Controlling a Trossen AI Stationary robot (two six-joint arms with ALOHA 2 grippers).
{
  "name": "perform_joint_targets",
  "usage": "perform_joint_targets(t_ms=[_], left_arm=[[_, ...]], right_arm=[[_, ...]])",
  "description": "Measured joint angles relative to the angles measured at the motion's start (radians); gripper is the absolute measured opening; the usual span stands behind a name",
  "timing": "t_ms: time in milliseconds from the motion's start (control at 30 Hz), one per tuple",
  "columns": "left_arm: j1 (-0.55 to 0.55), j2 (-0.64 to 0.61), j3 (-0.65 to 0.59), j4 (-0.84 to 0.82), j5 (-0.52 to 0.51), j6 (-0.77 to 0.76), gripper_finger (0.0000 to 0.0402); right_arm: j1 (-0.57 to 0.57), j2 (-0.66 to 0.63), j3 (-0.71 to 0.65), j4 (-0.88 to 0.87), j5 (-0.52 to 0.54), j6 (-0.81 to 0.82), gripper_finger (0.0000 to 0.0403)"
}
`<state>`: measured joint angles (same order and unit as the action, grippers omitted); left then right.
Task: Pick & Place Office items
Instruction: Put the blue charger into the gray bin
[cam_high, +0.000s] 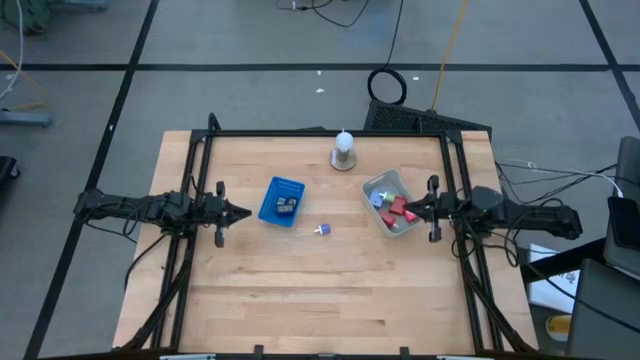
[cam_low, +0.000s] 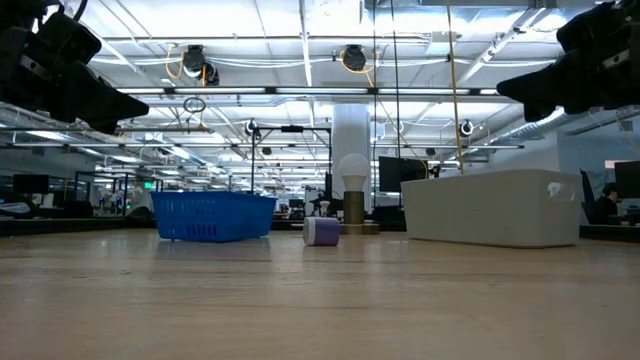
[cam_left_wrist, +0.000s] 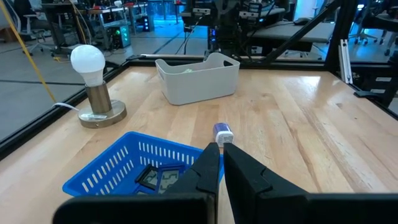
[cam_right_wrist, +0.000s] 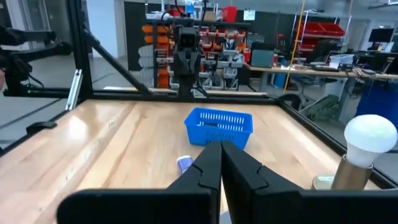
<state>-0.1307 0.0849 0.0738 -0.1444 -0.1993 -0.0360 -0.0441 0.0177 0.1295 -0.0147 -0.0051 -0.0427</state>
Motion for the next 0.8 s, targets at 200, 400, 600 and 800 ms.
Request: perform_joint_targets(t_ms=[200,400,600,800], left_arm=[[0.0,0.0,0.0,0.0,0.0,0.004,0.0026],[0.0,0.0,0.0,0.0,-0.002,0.005,0.0026],[0.0,0.0,0.0,0.003,-0.026,0.009,0.0026],[0.0,0.0,0.0,0.005,-0.029,0.01,0.0026]], right_arm=[[0.0,0.004,-0.026,0.02,0.005,-0.025,0.0004],[0.0,0.081,-0.017,0.097,0.005,0.002,0.0004],[0.0,0.343,0.083,0.132,0.049,0.054,0.0008],[0.002,0.737,0.276,0.124,0.106,0.093,0.0031]])
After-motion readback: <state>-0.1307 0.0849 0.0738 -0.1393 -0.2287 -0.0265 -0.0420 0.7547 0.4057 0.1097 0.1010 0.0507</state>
